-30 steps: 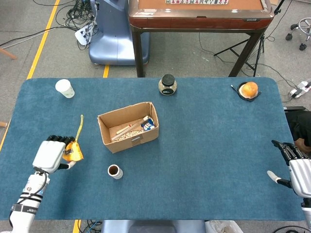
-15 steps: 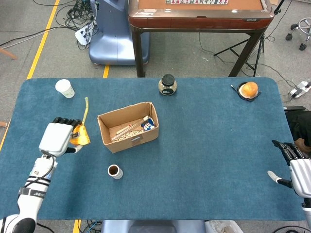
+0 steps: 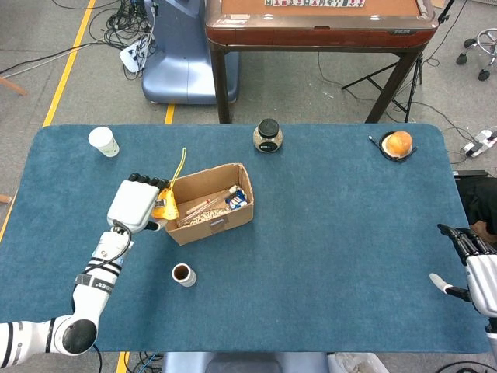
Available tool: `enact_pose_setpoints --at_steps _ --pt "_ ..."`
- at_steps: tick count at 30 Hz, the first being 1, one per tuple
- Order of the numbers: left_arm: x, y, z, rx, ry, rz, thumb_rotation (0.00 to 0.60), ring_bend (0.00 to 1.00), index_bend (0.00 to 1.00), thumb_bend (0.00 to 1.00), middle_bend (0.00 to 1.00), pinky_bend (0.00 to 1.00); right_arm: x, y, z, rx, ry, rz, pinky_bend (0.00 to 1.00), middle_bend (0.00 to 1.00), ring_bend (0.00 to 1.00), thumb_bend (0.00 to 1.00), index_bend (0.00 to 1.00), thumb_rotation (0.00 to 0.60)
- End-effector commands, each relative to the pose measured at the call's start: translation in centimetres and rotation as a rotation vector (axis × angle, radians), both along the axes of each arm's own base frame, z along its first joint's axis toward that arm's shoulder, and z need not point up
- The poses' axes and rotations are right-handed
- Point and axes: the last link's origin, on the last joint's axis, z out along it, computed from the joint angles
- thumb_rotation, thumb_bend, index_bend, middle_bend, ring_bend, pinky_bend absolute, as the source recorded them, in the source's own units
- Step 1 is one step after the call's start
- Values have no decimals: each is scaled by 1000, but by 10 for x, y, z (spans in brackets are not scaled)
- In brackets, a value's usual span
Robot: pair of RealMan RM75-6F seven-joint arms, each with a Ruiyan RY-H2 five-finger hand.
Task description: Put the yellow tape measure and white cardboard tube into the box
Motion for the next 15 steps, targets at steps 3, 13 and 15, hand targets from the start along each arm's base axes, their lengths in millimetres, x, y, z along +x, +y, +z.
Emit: enact_pose_setpoints --at_steps 3,13,15 --pt "7 4 -8 -9 11 -9 600 296 523 194 594 227 0 0 0 4 1 0 433 270 191 113 179 600" --pt "21 1 -12 -5 0 -49 600 236 291 191 361 227 1 0 -1 5 1 3 433 271 191 113 179 600" --pt "23 0 -14 -4 5 -57 600 205 239 176 313 227 1 1 0 3 0 5 433 270 191 113 179 600"
